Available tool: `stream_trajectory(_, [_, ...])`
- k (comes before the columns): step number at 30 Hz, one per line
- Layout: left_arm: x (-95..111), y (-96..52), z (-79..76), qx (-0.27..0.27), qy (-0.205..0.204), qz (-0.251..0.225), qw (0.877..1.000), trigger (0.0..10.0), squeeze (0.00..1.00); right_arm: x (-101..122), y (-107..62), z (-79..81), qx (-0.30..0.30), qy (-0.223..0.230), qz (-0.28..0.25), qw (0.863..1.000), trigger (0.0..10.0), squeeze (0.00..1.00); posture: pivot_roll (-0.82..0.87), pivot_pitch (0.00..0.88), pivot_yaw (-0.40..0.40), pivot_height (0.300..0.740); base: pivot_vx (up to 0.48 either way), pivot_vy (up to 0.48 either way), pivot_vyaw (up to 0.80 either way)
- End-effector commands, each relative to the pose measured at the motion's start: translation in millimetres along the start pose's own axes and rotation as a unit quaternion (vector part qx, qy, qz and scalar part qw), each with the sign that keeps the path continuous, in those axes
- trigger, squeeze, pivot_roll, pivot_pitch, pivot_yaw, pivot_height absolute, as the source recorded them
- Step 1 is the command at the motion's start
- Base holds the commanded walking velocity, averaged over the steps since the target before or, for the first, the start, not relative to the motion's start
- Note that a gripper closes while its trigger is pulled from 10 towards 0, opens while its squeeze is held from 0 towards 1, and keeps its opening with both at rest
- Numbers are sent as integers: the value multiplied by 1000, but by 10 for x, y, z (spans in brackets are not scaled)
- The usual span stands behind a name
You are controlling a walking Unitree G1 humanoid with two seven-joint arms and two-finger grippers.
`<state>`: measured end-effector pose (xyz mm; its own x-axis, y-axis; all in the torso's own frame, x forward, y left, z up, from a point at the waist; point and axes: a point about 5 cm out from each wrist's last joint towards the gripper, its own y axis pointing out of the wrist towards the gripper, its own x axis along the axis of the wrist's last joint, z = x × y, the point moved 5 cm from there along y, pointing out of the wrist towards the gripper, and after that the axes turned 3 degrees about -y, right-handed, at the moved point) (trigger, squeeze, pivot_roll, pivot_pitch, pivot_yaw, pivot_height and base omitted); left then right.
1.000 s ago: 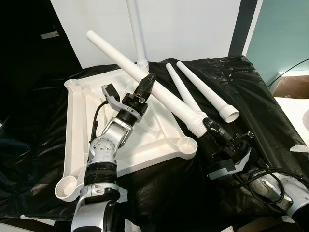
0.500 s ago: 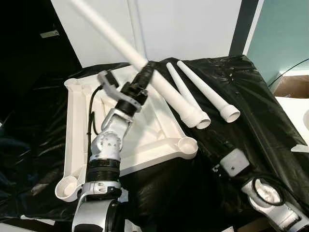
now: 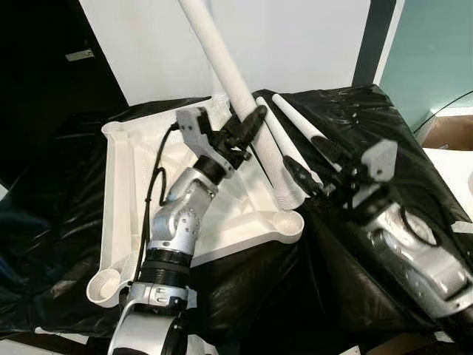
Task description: Building children table
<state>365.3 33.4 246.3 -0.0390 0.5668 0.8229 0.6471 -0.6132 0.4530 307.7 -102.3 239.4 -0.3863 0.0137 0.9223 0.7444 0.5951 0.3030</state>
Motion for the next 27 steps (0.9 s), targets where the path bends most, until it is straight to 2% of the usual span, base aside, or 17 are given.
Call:
stream_trajectory(1, [36,-28,-212,-94,25,-2,995,0,0,-146,29,3,15,17,39,999,10000,953,-87,0,100,740,0,0,0])
stream_trajectory(2, [36,-29,-220,-95,26,-2,995,0,0,-170,38,10,21,16,46,999,10000,953,-87,0,100,740,0,0,0])
stream_trajectory(3, [34,-29,-225,-96,28,-2,995,0,0,-175,41,13,24,18,51,998,10000,0,-87,0,100,740,0,0,0])
stream_trajectory(8, [12,-47,-262,-100,37,1,994,0,0,-287,140,78,53,29,74,995,10000,0,-72,0,94,740,0,0,0])
stream_trajectory(16, [31,-61,-325,-104,37,-7,994,0,0,-469,267,304,113,60,113,985,9882,0,-55,0,87,740,0,0,0])
stream_trajectory(17, [34,-60,-332,-104,38,-7,994,0,0,-498,270,338,121,63,120,983,0,0,-49,0,83,740,0,0,0])
stream_trajectory(22, [51,-61,-349,-105,38,-10,994,0,0,-550,271,370,130,68,133,980,0,0,-46,0,82,740,0,0,0])
stream_trajectory(27, [80,-60,-355,-106,36,-16,994,0,0,-572,238,337,121,71,141,980,0,0,-51,0,84,740,0,0,0])
